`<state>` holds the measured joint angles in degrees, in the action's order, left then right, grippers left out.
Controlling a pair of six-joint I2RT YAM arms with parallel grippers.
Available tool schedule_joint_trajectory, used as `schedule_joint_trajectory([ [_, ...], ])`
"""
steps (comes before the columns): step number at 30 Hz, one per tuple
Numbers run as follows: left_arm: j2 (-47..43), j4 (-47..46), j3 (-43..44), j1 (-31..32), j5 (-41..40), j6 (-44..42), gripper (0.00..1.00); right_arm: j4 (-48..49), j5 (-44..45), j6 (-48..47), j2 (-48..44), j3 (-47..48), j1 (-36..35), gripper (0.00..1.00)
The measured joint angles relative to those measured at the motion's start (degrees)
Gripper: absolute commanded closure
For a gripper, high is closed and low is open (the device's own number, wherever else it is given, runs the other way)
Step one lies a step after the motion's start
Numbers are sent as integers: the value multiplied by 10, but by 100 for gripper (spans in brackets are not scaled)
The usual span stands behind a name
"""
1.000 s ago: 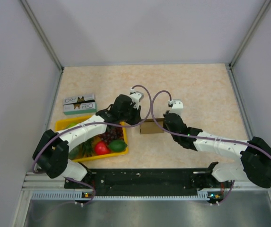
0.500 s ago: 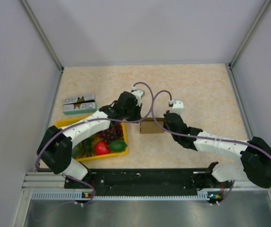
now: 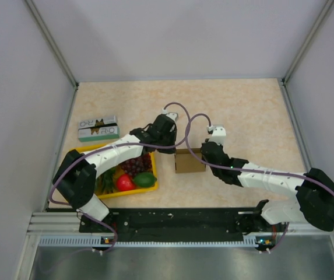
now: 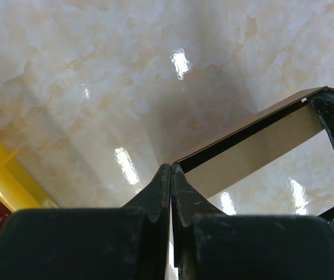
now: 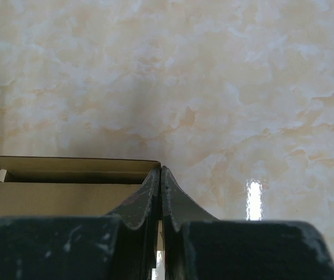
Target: Fold the paper box
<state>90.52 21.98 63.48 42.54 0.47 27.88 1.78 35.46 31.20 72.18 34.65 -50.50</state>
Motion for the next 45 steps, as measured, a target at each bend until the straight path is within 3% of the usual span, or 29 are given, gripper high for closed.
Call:
schedule_joint_trajectory([
  [18,23,20,90,14,-69,4,100,11,49,-27,2,-1,-11,100],
  [28,35,14,86,13,-87,-2,100,68,77,-72,2,-5,-11,100],
  [35,27,-32,30,15,-76,21,100,80,77,-56,-2,-23,-12,100],
  [40,0,-59,-7,17,-75,35,100,58,61,-35,-16,-23,-14,88],
  [41,-5,-60,-12,18,-75,36,100,50,56,-29,-22,-23,-15,84],
  [42,-8,-62,-15,19,-75,37,100,39,48,-25,-30,-23,-15,71],
  [45,-12,-70,-18,20,-74,38,100,-4,24,-4,-52,-13,-14,61],
])
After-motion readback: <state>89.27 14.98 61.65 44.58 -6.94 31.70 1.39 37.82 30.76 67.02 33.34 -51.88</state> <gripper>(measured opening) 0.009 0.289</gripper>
